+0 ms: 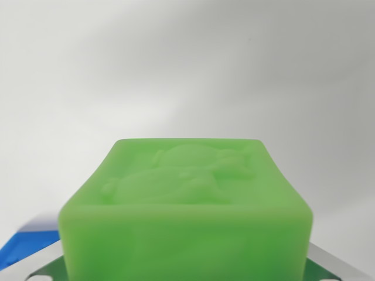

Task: Stack cube

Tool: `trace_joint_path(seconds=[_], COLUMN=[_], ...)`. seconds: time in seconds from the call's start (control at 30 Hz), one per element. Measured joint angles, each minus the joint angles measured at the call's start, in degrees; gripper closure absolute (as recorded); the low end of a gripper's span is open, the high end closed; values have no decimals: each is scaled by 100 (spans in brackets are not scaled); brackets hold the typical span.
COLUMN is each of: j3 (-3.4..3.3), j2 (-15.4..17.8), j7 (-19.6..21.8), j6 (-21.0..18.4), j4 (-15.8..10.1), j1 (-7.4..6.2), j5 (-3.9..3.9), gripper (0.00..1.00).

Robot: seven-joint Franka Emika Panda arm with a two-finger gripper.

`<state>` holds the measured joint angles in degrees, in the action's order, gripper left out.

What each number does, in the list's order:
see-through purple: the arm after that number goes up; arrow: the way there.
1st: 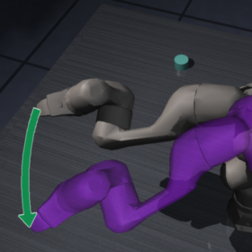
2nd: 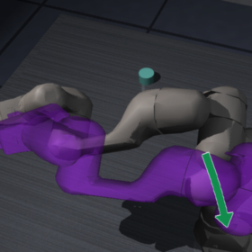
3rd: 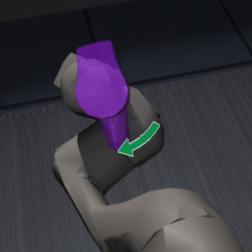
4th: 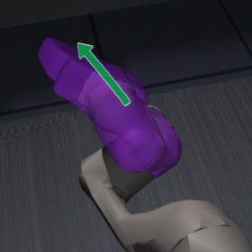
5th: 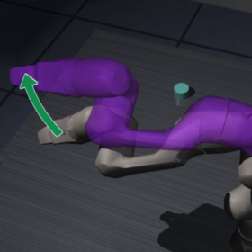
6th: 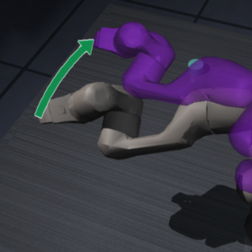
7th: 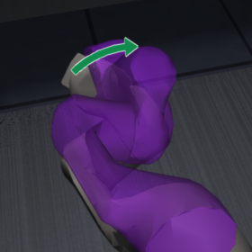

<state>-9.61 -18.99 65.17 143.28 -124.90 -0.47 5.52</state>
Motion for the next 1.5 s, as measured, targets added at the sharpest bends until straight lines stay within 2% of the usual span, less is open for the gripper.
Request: trace_joint_path(seconds=[1.5], j3=[21], j2=[424], j7=[564], j6=[117], j4=[-529], j1=[-894], j5=[-113], gripper=[100])
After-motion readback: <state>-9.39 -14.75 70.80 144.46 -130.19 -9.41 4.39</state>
